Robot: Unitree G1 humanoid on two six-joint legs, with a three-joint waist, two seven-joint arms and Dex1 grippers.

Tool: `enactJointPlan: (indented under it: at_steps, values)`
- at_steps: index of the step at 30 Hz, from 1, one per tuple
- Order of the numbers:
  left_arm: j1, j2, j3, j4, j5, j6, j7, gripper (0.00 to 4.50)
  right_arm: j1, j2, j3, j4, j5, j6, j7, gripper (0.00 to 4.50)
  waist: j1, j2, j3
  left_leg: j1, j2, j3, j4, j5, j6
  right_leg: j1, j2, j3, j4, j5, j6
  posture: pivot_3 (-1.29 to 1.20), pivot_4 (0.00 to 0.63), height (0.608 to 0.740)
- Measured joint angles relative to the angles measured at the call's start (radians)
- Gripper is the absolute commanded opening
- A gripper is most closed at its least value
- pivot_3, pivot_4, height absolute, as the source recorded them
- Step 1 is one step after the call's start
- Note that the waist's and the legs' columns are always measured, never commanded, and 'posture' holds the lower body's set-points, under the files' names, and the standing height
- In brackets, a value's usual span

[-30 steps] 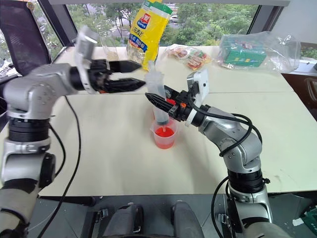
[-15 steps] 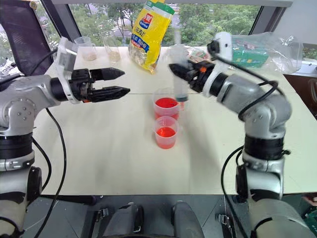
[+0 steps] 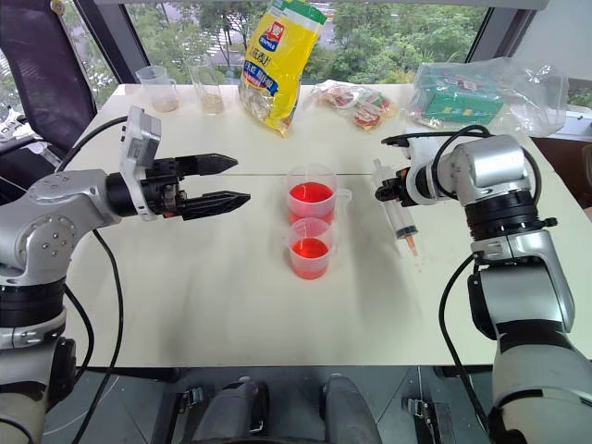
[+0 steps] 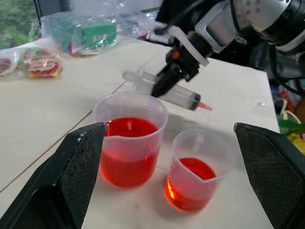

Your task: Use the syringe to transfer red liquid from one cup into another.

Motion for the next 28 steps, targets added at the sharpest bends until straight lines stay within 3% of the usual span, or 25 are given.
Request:
enactJointPlan:
  at_steps: [5, 11, 16, 22, 28]
  values:
    - [0.009, 0.001, 0.000, -0.032, -0.011, 0.005, 0.021, 4.44, 0.020, 0.027, 0.034, 0.076, -0.084, -0.042, 0.046, 1.36, 0.000, 0.000, 0.000, 0.000, 0.000, 0.000, 0.000, 0.000, 0.000, 0.000, 0.000, 0.000, 0.000, 0.000, 0.000, 0.00, 0.150, 0.740]
    - [0.025, 0.010, 0.001, -0.044, -0.025, 0.013, 0.042, 4.50, 0.034, 0.035, 0.032, 0.080, -0.131, -0.044, 0.095, 4.42, 0.000, 0.000, 0.000, 0.000, 0.000, -0.001, 0.000, 0.000, 0.000, 0.000, 0.000, -0.001, 0.000, 0.000, 0.000, 0.00, 0.150, 0.740]
    - [0.027, 0.021, 0.002, -0.056, -0.044, 0.023, 0.048, 4.50, 0.060, 0.006, 0.021, -0.025, -0.131, -0.027, 0.149, 4.48, 0.000, 0.000, 0.000, 0.000, 0.000, -0.001, 0.000, 0.000, 0.000, 0.000, 0.000, -0.001, 0.000, 0.000, 0.000, 0.00, 0.150, 0.740]
    - [0.059, 0.067, 0.013, -0.063, -0.057, 0.031, 0.057, 4.50, 0.183, -0.170, -0.049, -0.434, -0.065, -0.074, 0.305, 4.48, 0.003, 0.000, 0.000, -0.001, 0.000, -0.002, 0.000, 0.000, 0.000, 0.000, 0.000, -0.001, -0.001, 0.000, 0.000, 0.00, 0.150, 0.740]
    - [0.116, 0.116, 0.053, -0.089, -0.083, 0.042, 0.072, 4.50, 0.322, -0.285, -0.167, -0.672, 0.048, -0.123, 0.452, 4.48, 0.000, 0.000, 0.000, 0.000, 0.000, -0.002, 0.000, 0.000, 0.000, 0.001, 0.000, -0.002, -0.001, 0.000, 0.000, 0.00, 0.150, 0.740]
